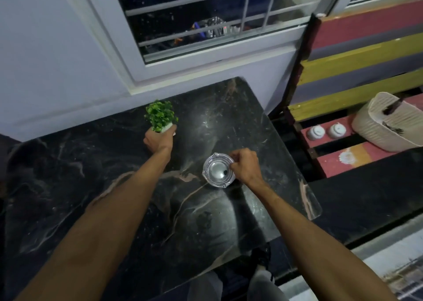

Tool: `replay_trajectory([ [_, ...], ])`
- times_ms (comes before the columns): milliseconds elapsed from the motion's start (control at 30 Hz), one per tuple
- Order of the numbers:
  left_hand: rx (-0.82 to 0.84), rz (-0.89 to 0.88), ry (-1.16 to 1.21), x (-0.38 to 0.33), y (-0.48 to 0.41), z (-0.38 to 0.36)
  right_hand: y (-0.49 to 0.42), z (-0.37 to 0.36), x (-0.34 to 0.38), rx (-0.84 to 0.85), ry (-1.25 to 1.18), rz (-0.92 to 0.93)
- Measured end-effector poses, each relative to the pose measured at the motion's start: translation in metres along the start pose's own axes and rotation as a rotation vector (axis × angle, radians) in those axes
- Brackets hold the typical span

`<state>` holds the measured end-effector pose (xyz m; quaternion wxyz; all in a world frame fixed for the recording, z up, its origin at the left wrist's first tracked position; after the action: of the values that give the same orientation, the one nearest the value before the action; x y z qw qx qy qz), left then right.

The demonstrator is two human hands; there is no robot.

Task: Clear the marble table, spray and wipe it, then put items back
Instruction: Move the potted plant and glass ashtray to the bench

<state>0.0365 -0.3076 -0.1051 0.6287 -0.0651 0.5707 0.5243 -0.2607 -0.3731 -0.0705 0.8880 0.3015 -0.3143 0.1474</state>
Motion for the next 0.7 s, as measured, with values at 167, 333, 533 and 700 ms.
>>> replay_trajectory([
  [167,0.141,-0.240,-0.111,-0.032,0.066,-0.083,0.009,0.070,-0.036,-0.117,-0.047,-0.060],
  [333,0.304,-0.364,-0.195,-0.039,0.143,-0.207,0.018,0.162,-0.126,-0.221,-0.146,-0.149],
  [533,0.388,-0.442,-0.221,-0.022,0.243,-0.395,0.033,0.283,-0.307,-0.343,-0.240,-0.307],
  [700,0.489,-0.388,-0.291,0.015,0.294,-0.519,0.042,0.340,-0.441,-0.434,-0.283,-0.467],
])
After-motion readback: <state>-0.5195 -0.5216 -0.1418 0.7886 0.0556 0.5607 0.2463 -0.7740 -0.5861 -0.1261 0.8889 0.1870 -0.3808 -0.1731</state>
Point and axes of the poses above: each hand's wrist, its own y-axis away from the middle knuckle, its own z-axis out of the back of the hand, x = y × z, the point moved 8 cm from there along -y, towards the middle knuckle, and after that the axes turned 14 degrees about x, right-handed, at the moved point
